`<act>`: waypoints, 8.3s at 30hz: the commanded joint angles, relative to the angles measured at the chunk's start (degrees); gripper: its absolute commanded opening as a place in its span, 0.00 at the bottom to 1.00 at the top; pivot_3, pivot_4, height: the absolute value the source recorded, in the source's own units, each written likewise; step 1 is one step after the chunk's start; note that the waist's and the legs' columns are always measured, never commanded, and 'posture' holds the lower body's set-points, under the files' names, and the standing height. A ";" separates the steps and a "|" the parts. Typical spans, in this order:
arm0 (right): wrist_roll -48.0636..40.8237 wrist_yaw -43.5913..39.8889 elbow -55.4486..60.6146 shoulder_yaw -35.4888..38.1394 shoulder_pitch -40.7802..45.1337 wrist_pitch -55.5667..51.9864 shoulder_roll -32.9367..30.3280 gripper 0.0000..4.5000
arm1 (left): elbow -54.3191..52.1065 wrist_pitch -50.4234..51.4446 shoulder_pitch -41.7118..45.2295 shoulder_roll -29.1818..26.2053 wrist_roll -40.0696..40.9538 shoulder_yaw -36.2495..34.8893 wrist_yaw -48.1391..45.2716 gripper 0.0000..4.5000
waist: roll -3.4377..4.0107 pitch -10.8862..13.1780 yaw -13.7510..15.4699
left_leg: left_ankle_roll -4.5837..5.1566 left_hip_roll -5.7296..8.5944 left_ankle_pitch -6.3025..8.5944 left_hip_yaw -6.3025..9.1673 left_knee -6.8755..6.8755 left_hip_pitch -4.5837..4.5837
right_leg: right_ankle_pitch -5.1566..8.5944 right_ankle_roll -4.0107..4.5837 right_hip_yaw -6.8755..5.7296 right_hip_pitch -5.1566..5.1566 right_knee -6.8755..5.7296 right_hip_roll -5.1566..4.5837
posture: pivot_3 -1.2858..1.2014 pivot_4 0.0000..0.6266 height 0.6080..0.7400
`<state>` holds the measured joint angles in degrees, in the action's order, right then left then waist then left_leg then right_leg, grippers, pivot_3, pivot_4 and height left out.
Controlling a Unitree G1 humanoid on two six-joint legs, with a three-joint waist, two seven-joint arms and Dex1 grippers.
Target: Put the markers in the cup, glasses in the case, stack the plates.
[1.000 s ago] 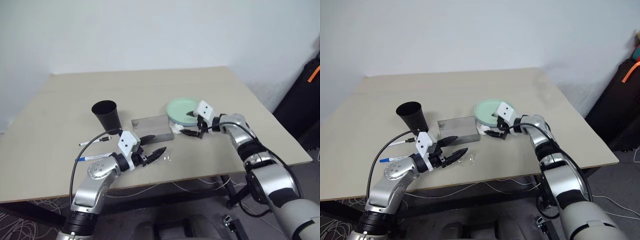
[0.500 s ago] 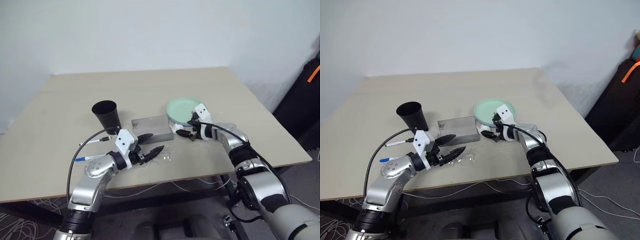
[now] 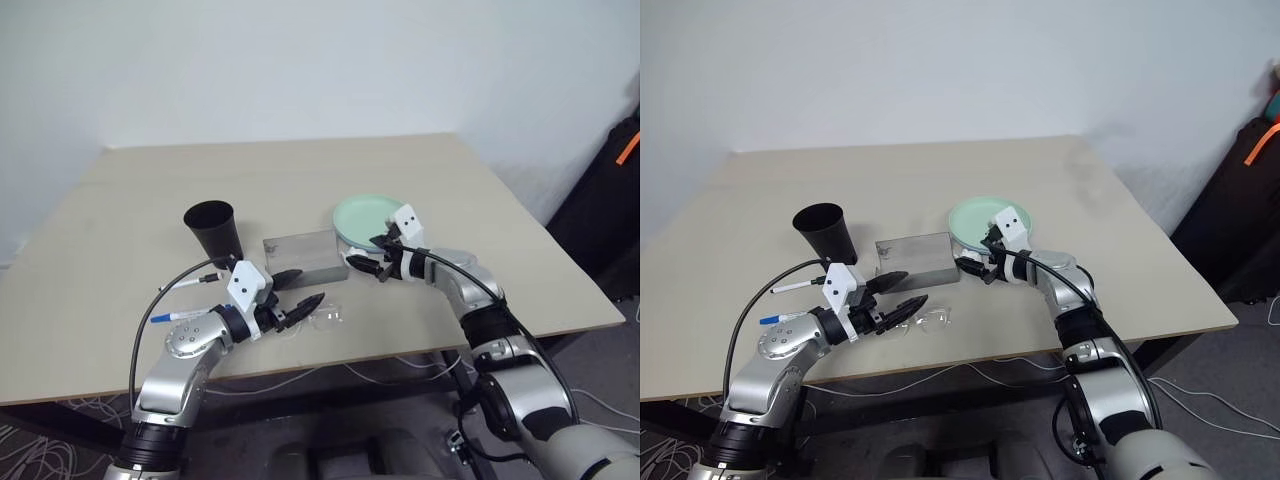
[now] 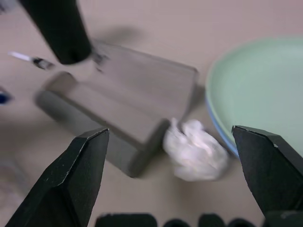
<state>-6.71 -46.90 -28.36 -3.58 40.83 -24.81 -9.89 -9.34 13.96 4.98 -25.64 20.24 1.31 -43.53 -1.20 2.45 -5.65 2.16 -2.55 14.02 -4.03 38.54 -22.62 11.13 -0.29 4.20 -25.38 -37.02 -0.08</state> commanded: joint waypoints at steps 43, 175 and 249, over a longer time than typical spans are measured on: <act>-4.32 13.54 -26.33 6.47 13.25 -2.03 5.03 0.32 | -3.61 -0.13 -0.46 -0.89 0.39 -1.09 0.93 0.76 | 0.03 0.01 -0.26 | 0.00 -0.01 0.00 0.00 -0.07 0.01 | -0.01 0.02 0.00 -0.02 0.04 0.02 | 0.52 0.00 1.00; -8.34 -6.40 22.61 -3.19 -19.83 19.69 -8.28 1.00 | 41.31 -7.22 42.40 -10.09 -18.23 16.49 -45.87 0.00 | 0.04 0.05 0.03 | 0.08 0.04 -0.04 0.07 0.56 -0.01 | 0.05 0.00 0.06 -0.04 -0.60 0.08 | 0.52 0.00 1.00; -6.80 -4.13 22.12 -6.34 -19.63 20.49 -6.28 1.00 | 81.24 -24.34 59.35 0.57 -31.21 8.25 -26.97 0.67 | -0.30 0.24 0.04 | 0.06 0.08 -0.03 0.08 0.50 -0.04 | 0.06 -0.05 0.06 -0.05 -0.57 0.07 | 0.52 0.00 1.00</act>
<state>-13.28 -51.10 -7.37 -10.40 19.88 -5.70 -16.35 72.45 -8.78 61.53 -25.05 -12.13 11.00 -73.43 -1.50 2.68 -5.60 2.22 -2.48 14.00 -3.96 39.04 -22.66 11.19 -0.34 4.26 -25.43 -37.60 0.00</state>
